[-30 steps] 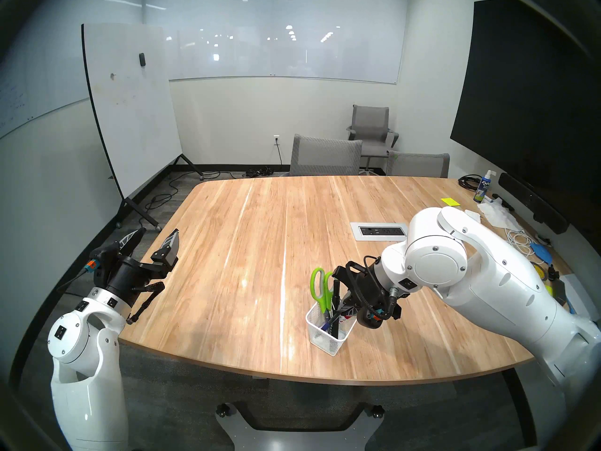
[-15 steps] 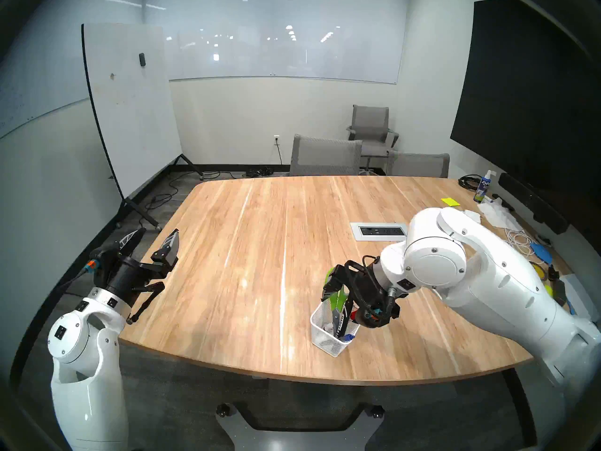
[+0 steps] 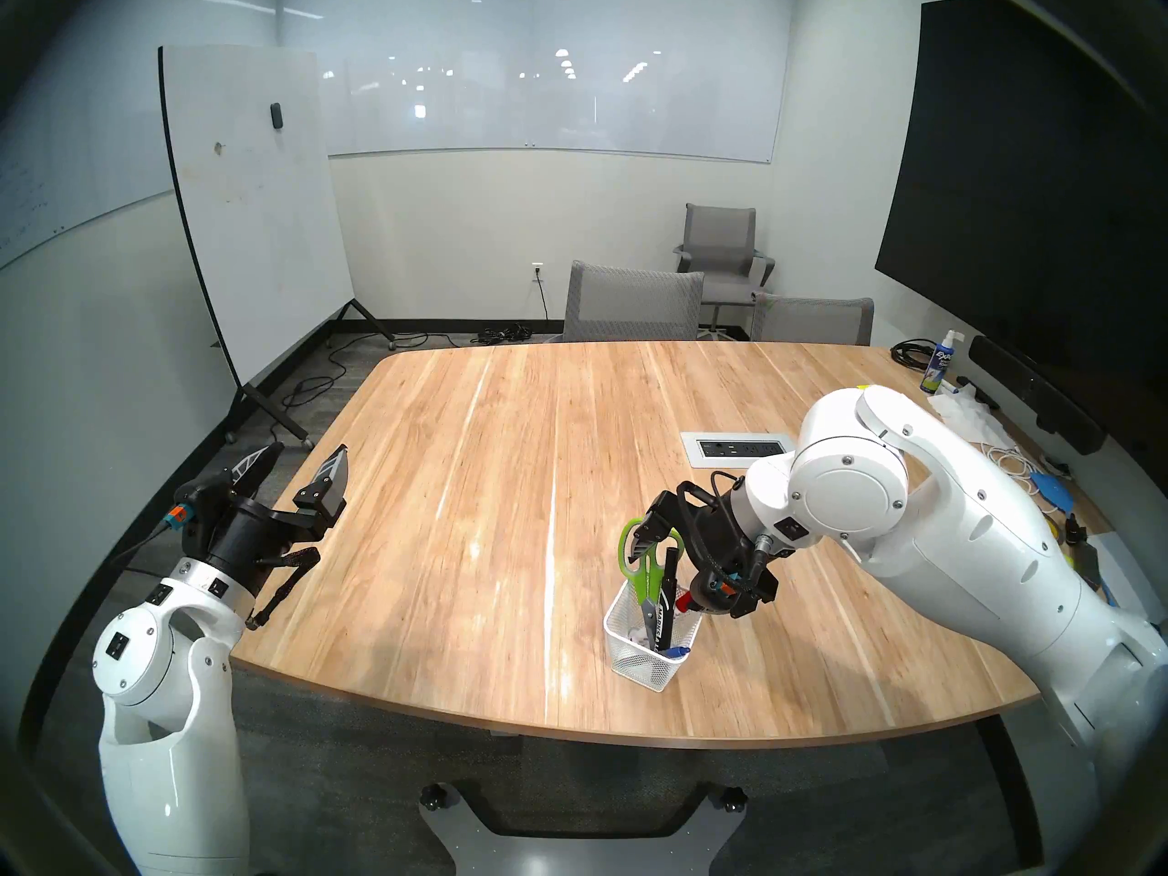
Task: Place the pen, the marker, and the scissors into the pen holder
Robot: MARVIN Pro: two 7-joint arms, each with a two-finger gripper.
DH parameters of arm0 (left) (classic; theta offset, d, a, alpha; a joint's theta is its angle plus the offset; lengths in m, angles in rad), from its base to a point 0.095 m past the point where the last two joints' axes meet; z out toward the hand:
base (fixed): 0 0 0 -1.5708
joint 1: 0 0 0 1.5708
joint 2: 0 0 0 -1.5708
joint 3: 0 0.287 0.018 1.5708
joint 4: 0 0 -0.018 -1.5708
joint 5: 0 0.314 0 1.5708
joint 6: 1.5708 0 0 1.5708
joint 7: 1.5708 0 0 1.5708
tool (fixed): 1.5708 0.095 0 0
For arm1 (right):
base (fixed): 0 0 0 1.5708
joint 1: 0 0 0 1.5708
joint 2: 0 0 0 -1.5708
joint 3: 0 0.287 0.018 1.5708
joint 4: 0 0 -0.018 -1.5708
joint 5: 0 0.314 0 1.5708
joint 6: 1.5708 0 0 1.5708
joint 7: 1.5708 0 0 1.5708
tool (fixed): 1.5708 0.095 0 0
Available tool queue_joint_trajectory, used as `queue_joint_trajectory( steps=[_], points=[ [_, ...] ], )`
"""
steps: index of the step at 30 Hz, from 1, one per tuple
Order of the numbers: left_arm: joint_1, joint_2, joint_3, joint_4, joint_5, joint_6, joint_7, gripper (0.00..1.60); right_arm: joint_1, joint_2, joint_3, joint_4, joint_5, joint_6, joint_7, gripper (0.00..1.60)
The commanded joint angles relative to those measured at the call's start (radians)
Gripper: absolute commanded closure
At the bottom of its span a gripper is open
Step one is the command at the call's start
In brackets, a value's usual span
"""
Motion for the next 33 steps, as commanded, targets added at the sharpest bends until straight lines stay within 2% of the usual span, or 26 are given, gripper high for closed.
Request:
queue_joint_trajectory(
  steps=[1, 10, 13, 16, 18, 26, 29, 30, 32, 33],
  points=[
    [-0.001, -0.001, 0.002, -0.022, 0.0, -0.001, 0.001, 0.0, 0.037, -0.019, 0.021, 0.002, 0.008, 0.002, 0.001, 0.0],
    [-0.001, -0.001, 0.002, -0.022, 0.0, -0.001, 0.001, 0.0, 0.062, -0.044, 0.016, 0.012, 0.022, 0.018, 0.029, 0.0],
    [-0.001, -0.001, 0.002, -0.022, 0.0, -0.001, 0.0, 0.0, 0.073, -0.05, 0.02, 0.012, 0.035, 0.03, 0.05, 0.04],
    [-0.001, -0.001, 0.002, -0.021, 0.0, -0.001, 0.0, 0.0, 0.081, -0.05, 0.03, 0.014, 0.044, 0.038, 0.062, 0.15],
    [-0.001, -0.001, 0.002, -0.021, 0.0, -0.001, 0.0, 0.0, 0.085, -0.048, 0.036, 0.014, 0.049, 0.039, 0.067, 0.35],
    [-0.001, -0.001, 0.002, -0.021, 0.0, -0.001, 0.0, 0.0, 0.093, -0.028, 0.093, 0.012, 0.091, 0.058, 0.079, 0.24],
    [-0.002, -0.001, 0.002, -0.02, 0.0, -0.002, 0.0, 0.0, 0.092, -0.012, 0.131, 0.017, 0.106, 0.066, 0.068, 0.26],
    [-0.002, -0.001, 0.002, -0.02, 0.0, -0.002, 0.0, 0.0, 0.093, -0.007, 0.142, 0.021, 0.113, 0.066, 0.068, 0.35],
    [-0.002, -0.001, 0.002, -0.02, 0.0, -0.002, -0.001, 0.0, 0.091, -0.002, 0.159, 0.027, 0.123, 0.073, 0.066, 0.39],
    [-0.002, -0.001, 0.002, -0.02, 0.0, -0.002, -0.001, 0.0, 0.089, 0.012, 0.181, 0.037, 0.132, 0.075, 0.062, 0.52]
  ],
)
